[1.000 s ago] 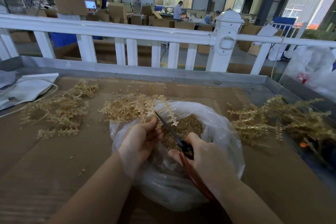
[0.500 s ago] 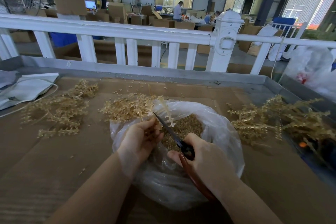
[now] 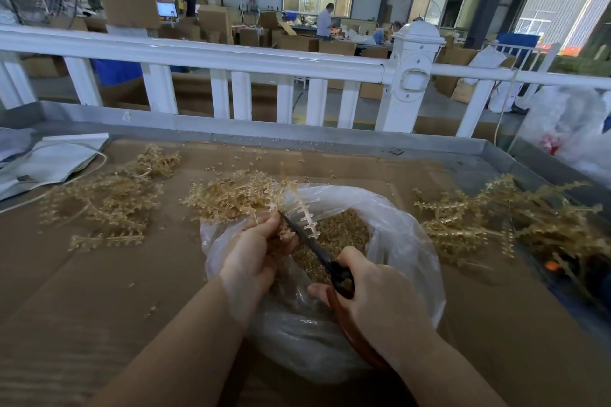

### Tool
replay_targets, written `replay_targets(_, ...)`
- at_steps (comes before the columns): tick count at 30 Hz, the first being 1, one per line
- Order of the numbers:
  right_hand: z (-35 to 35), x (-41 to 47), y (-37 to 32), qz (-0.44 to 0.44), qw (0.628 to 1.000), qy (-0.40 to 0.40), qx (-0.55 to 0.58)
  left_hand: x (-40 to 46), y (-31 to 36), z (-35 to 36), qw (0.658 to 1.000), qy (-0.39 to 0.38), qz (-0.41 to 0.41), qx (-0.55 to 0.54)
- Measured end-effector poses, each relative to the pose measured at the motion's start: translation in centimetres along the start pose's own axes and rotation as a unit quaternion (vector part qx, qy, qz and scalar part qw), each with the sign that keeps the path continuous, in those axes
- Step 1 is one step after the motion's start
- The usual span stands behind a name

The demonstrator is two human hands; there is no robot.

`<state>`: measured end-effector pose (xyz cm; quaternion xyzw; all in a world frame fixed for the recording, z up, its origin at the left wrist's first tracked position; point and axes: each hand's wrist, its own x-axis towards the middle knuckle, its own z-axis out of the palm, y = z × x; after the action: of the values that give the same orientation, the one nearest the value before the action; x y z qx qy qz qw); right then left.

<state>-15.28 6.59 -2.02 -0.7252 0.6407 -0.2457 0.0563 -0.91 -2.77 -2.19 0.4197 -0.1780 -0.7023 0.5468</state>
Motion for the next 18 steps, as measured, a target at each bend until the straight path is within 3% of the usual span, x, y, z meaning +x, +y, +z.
replay_targets(18,-0.56,-0.09,0.52,-0.033,0.997,0.014,-0.071,-0.17,0.28,-0.3,0.999,-0.026,-0.018,0.037)
